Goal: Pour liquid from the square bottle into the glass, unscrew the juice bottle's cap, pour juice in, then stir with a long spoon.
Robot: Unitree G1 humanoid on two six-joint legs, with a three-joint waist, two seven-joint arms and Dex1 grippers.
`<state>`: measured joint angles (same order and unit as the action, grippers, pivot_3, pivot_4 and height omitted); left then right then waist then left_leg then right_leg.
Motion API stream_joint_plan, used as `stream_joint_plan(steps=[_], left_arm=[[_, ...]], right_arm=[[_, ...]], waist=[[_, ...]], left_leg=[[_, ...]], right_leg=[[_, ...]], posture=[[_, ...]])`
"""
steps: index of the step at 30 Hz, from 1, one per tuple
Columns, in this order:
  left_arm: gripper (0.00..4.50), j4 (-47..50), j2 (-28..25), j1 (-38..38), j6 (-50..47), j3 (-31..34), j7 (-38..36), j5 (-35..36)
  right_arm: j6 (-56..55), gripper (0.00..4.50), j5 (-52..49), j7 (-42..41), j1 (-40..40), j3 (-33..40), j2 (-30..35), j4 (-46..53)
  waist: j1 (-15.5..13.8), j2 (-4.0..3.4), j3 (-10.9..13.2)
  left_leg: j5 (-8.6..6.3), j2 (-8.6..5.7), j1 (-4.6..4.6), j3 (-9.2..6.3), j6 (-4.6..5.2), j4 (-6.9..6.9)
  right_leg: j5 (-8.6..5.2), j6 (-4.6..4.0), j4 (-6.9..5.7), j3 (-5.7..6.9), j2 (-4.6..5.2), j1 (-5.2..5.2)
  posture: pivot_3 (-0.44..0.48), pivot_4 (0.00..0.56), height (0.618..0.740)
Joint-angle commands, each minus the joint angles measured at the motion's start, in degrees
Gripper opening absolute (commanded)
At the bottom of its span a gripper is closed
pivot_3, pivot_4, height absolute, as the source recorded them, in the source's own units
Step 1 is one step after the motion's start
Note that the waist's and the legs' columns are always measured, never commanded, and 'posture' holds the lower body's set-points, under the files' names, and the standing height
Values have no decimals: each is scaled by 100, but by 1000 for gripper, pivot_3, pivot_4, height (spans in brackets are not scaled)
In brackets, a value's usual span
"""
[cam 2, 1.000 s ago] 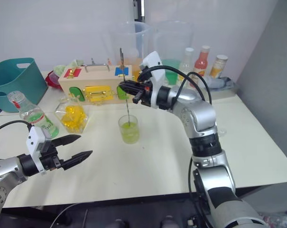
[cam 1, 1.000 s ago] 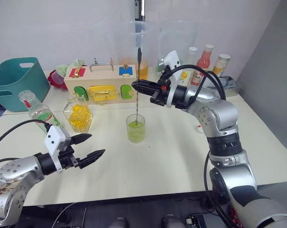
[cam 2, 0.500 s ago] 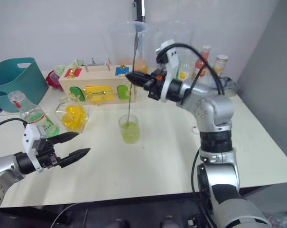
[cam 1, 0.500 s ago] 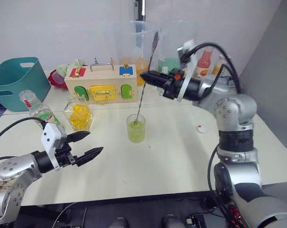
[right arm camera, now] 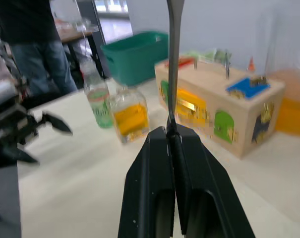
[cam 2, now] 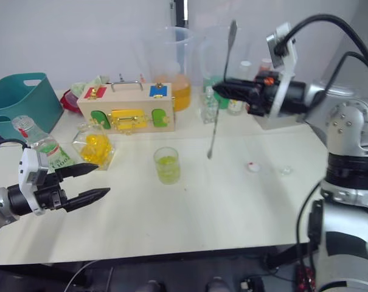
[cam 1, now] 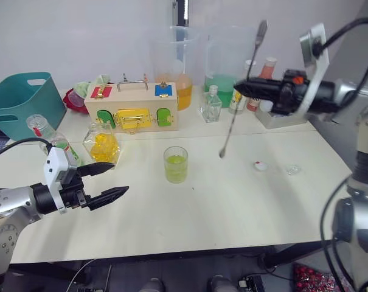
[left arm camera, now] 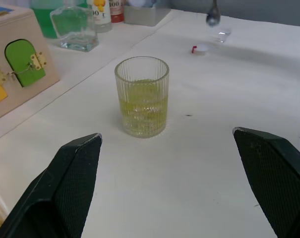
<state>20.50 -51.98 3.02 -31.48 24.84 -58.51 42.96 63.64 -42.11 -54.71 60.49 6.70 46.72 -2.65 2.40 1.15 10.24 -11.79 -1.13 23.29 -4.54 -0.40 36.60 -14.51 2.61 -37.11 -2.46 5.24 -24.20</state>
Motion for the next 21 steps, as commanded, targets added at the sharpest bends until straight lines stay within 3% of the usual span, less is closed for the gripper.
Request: stream_joint_plan(steps=[1,4,6,8,11,16,19,21], left_arm=[[4480,105,-110,60,-91,72,-137,183],[4480,312,-120,32,-269,23,-150,338],[4480,406,-92,10,-328,8,-102,380],[4480,462,-61,-30,-351,7,-64,386],[4480,602,-18,-189,-415,102,-6,414],[4480,765,-1,-415,-451,241,102,499],[4480,992,98,-671,-458,357,253,548],[4480,1152,172,-824,-466,415,367,582]], right_arm=[[226,0,-29,-176,-98,-112,252,109],[580,0,68,-298,-596,-433,564,42],[755,0,120,-224,-769,-565,580,-75],[895,0,258,24,-716,-625,463,-286],[963,0,641,465,-538,-812,245,-669],[1180,0,955,727,-355,-1045,57,-1025],[1981,0,1227,546,306,-2091,-62,-1873],[1855,0,1646,657,711,-2465,-345,-2811]], waist=[[29,-1,1],[78,-8,3],[155,-18,8],[178,-40,20],[135,-55,29],[14,-52,28],[5,-52,28],[-1,-35,21]], left_leg=[[0,2,-1,2,0,0],[0,-8,6,-19,1,-3],[24,-98,16,-197,37,-19],[50,-191,4,-374,22,-23],[94,-201,20,-363,-40,-43],[103,-190,18,-284,-48,-62],[101,-187,7,-256,-45,-64],[99,-184,-1,-248,-43,-67]], right_leg=[[0,0,-2,-1,-1,-1],[0,0,-7,16,4,5],[-16,5,-8,191,86,93],[-58,35,2,275,139,153],[-69,33,-7,286,161,137],[-69,32,-10,214,160,99],[-69,34,-7,185,159,97],[-69,34,-6,178,158,100]], posture=[[0,150,740],[0,150,740],[0,150,740],[0,150,740],[0,150,740],[0,150,740],[0,150,740],[0,150,740]])
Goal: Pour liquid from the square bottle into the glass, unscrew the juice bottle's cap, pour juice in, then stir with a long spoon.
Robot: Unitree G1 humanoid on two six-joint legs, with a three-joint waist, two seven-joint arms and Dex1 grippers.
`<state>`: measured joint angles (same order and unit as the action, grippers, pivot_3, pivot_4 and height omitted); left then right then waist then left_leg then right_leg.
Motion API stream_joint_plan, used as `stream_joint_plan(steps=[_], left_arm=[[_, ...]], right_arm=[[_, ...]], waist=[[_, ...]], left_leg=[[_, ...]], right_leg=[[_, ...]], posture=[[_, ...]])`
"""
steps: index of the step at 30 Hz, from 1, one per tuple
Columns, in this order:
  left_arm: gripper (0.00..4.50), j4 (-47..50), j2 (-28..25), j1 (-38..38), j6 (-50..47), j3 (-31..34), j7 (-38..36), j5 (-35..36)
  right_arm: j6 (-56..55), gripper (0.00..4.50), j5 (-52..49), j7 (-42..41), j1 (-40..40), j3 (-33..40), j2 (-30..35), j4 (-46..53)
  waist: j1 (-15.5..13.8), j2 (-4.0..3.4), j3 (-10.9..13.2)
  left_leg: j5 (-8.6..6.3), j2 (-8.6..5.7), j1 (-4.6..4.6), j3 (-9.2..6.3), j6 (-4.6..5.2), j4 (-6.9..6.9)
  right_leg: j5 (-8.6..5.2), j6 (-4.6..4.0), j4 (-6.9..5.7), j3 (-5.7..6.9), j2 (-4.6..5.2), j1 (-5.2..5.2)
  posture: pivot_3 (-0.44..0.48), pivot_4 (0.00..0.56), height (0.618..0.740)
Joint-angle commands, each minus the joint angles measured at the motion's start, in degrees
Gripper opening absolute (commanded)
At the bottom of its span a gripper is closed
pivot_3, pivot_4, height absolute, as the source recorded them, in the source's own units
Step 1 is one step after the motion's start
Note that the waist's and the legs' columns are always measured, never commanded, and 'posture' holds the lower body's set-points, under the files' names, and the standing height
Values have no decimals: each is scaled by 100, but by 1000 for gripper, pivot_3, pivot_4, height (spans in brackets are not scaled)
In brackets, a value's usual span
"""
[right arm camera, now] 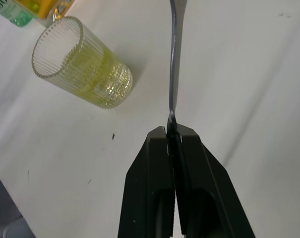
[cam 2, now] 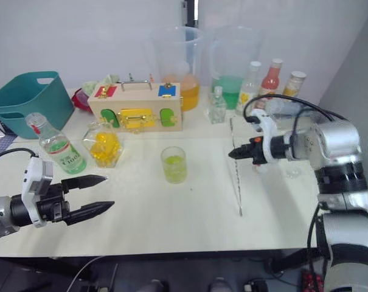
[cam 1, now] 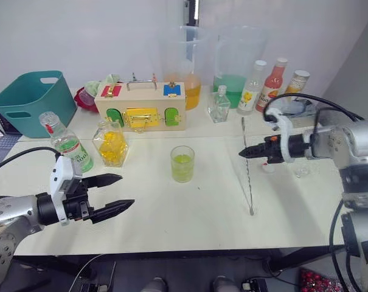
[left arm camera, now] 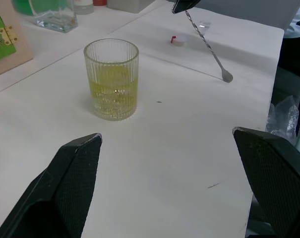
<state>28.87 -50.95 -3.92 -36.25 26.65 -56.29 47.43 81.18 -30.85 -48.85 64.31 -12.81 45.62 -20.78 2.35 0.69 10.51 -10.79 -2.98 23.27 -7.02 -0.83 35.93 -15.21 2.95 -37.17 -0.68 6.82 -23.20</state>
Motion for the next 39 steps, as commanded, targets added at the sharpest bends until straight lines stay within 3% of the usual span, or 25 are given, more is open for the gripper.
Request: stream_joint_plan(steps=[1,9,13,22,26,35,39], left_arm=[[4480,366,90,-173,7,249,185,144],[4480,566,132,-398,9,314,381,199],[4480,698,170,-503,7,330,518,227],[4480,850,135,-763,-4,436,660,259],[4500,853,125,-815,3,452,675,257],[4500,487,169,-895,252,541,483,77],[4500,76,149,-861,346,598,304,-6]], right_arm=[[-16,0,651,69,454,-581,-335,-1317],[-1048,0,1432,-280,977,-824,-964,-2861],[-1843,0,1858,101,1100,-579,-1491,-3917],[-2481,0,2391,91,1251,-242,-1898,-4739],[-2504,1246,2515,22,1311,-70,-1895,-4809],[-2392,4340,2756,-1005,1639,-12,-1452,-4500],[-2835,4462,2516,-1401,1465,372,-1053,-3743]], waist=[[2,12,-5],[-29,12,-5],[13,13,-5],[30,13,-6],[29,13,-6],[14,10,-4],[26,9,-3]], left_leg=[[-1,5,-5,5,1,0],[-3,4,7,16,2,0],[-3,12,-2,22,1,-1],[-3,37,-16,39,1,-2],[-3,48,-32,49,1,-2],[-3,50,-16,56,0,-2],[-3,54,0,65,0,-6]], right_leg=[[0,-1,3,-3,-4,1],[3,1,2,-17,-5,-15],[4,0,-2,-23,-14,-13],[12,-15,-5,-35,-38,-11],[16,-21,-5,-40,-47,1],[17,-21,-4,-45,-49,-17],[18,-21,-9,-53,-51,-43]], posture=[[0,150,740],[0,150,740],[0,150,740],[0,150,740],[0,150,740],[0,150,740],[0,150,740]])
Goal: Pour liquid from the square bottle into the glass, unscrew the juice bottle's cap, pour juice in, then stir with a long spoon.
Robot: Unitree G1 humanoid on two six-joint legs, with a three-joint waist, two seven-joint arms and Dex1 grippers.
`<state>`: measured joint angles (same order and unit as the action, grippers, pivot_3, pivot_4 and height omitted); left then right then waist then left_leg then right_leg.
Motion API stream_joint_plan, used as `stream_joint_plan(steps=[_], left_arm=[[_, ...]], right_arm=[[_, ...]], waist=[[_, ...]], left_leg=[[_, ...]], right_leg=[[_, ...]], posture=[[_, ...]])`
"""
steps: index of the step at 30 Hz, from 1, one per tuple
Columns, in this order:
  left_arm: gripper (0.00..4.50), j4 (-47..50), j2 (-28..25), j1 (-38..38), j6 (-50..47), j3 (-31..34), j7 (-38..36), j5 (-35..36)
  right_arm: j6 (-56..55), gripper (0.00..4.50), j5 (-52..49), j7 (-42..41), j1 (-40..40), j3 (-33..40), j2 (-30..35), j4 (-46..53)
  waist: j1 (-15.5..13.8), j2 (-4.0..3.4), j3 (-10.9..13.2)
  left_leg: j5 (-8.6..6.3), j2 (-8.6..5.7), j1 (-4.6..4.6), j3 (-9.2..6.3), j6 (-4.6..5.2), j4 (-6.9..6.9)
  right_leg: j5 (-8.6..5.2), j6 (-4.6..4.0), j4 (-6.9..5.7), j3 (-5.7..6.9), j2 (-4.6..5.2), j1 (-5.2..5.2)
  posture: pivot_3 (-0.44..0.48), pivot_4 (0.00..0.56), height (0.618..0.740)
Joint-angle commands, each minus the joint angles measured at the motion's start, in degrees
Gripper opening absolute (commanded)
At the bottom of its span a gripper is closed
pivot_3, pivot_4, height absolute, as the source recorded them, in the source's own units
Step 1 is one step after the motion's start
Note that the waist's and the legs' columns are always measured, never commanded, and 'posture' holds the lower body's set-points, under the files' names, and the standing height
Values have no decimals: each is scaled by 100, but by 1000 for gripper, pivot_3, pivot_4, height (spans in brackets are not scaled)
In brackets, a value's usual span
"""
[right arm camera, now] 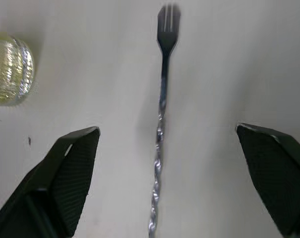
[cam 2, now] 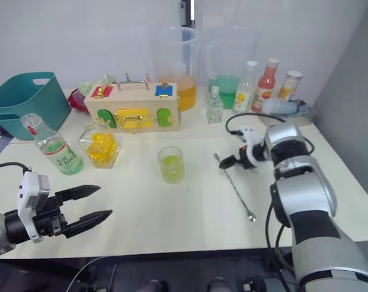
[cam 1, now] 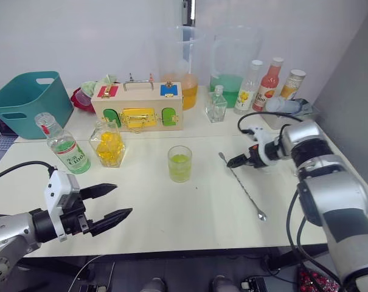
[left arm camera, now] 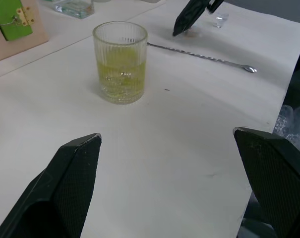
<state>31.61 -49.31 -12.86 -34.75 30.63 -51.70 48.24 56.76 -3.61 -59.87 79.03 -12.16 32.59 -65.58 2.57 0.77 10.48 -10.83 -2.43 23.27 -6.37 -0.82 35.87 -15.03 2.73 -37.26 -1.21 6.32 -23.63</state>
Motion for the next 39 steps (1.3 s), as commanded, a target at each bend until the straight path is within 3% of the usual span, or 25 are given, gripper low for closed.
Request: stream_joint_plan(steps=[1,2,6,8,11,13,18,22,25,27,28,30,34,39], left_arm=[[4500,-278,-30,42,220,193,-206,-119],[4500,-321,-39,47,239,185,-243,-147],[4500,-887,-124,183,344,210,-500,-266],[4500,-968,-131,215,362,212,-551,-297],[4500,-1285,-96,153,962,183,-585,-953],[4500,-1402,-63,132,1135,166,-632,-1113],[4500,-1482,-35,144,1258,141,-705,-1188],[4500,-1754,-79,214,814,114,-573,-1106],[4500,-2488,126,288,1775,37,-158,-2012],[4500,-2707,193,289,2055,32,-93,-2226],[4500,-2767,230,275,2110,33,-71,-2267],[4500,-2867,288,264,2195,31,-60,-2327],[4500,-2963,367,238,2378,-18,-23,-2452],[4500,-3003,490,241,2524,-21,53,-2540]], right_arm=[[-565,4462,-257,-364,-146,398,325,1004],[-648,4462,-280,-391,-252,466,364,1198],[-1414,4462,-1106,-788,-1659,1427,719,3484],[-1493,4462,-1240,-702,-1964,1600,746,3954],[-1758,4462,-1571,-478,-3032,2187,896,5567],[-1749,4462,-1731,-355,-3413,2374,935,6062],[-1684,4462,-1944,-140,-3620,2413,987,6349],[-1993,4462,-1954,4,-4099,2483,1040,6682],[-2623,4462,-1771,515,-6268,3334,649,7117],[-2917,4462,-1760,582,-6872,3495,618,7221],[-2895,4462,-1844,627,-7062,3573,607,7216],[-2746,4462,-1945,795,-7233,3623,612,7117],[-3442,4462,-1757,794,-7463,3609,630,6871],[-3928,4462,-1810,789,-7575,3631,610,6586]], waist=[[7,0,0],[12,0,0],[-6,6,-3],[-11,5,-3],[-23,5,-3],[-40,6,-3],[1,7,-3],[-15,9,-4],[-171,64,-45],[-238,76,-53],[-146,41,-39],[-4,22,-27],[-22,27,-29],[-92,30,-31]], left_leg=[[0,2,3,3,0,0],[-1,7,3,6,0,-1],[-8,22,0,14,1,0],[-8,21,5,16,1,3],[-8,21,14,26,0,4],[-9,19,14,29,0,5],[-8,28,-1,59,0,6],[-9,35,-5,66,0,6],[-10,33,-1,56,2,3],[-35,38,-11,47,13,3],[-43,15,10,36,9,5],[9,-125,18,-125,54,1],[14,-92,-40,-48,31,23],[0,-60,-85,-36,16,0]], right_leg=[[0,0,-2,-1,-2,-5],[0,-1,-1,-2,-6,-5],[1,-2,1,-5,-19,-4],[1,-1,0,-8,-18,-7],[2,-2,-13,-20,-17,-29],[3,-3,-37,-26,-15,-41],[6,-8,-39,-49,-18,-42],[6,-8,-39,-55,-27,-41],[6,-8,-40,-52,-26,-41],[8,-11,-40,-48,-35,-27],[4,-6,-42,-38,-13,-13],[-30,50,-70,88,118,41],[-54,95,-19,40,100,84],[-54,79,15,37,75,131]], posture=[[0,150,740],[0,150,740],[0,150,740],[0,150,740],[0,150,740],[0,150,740],[0,150,740],[0,150,740],[0,150,740],[0,150,740],[0,150,740],[0,150,740],[0,150,740],[0,150,740]])
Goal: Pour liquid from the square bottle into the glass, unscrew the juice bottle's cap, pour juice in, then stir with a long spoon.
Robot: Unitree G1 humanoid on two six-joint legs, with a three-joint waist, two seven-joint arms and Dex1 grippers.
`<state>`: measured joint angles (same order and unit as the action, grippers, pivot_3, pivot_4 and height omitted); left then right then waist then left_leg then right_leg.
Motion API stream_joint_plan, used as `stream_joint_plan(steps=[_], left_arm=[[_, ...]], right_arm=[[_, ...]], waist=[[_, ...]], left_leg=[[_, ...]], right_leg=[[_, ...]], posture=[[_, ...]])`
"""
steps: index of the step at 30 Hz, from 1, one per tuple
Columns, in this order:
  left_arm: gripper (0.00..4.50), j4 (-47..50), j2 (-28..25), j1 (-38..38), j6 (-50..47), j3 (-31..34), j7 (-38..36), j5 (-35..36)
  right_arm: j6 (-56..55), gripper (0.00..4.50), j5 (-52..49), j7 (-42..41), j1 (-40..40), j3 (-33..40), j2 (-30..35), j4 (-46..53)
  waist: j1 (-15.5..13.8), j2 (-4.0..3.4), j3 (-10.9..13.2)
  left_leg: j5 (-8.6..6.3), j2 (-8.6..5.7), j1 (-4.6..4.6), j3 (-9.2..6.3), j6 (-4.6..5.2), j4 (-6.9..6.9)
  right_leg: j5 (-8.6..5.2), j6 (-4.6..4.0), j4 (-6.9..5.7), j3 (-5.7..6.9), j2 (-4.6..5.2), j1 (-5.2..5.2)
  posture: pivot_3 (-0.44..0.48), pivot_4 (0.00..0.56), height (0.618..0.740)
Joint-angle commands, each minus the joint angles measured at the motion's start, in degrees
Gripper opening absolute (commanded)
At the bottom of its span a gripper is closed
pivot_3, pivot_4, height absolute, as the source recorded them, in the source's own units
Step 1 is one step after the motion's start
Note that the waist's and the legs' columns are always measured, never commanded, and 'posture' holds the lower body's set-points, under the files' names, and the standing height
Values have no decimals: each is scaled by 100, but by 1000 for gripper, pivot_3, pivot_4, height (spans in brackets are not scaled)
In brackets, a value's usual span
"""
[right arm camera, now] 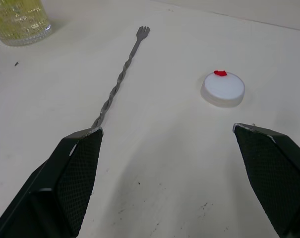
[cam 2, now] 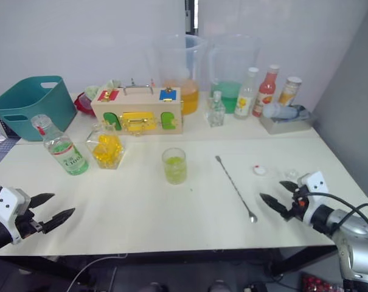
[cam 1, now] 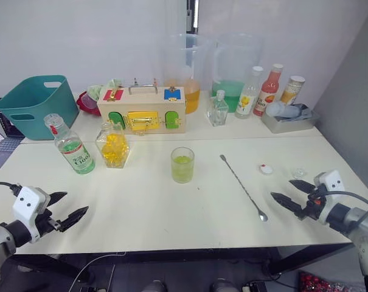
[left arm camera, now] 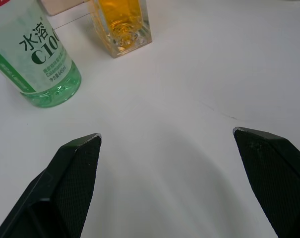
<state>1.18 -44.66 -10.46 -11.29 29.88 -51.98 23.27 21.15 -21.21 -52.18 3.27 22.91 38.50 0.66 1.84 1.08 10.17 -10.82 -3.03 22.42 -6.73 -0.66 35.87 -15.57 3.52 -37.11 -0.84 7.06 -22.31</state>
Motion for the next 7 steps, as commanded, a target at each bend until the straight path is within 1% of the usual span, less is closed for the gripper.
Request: stream_joint_plan(steps=[1,7], left_arm=[[4500,50,60,-11,224,48,102,-62],[4500,51,166,-12,386,50,92,-78]], right_arm=[[-452,4462,-61,37,3,138,7,-95],[-704,4462,-118,128,-5,133,16,-285]], waist=[[-33,0,0],[-74,1,0]], left_leg=[[-6,-1,0,6,4,0],[-26,-1,-1,23,15,2]], right_leg=[[15,-26,0,-7,1,-2],[16,-27,3,-18,2,-4]], posture=[[0,150,740],[0,150,740]])
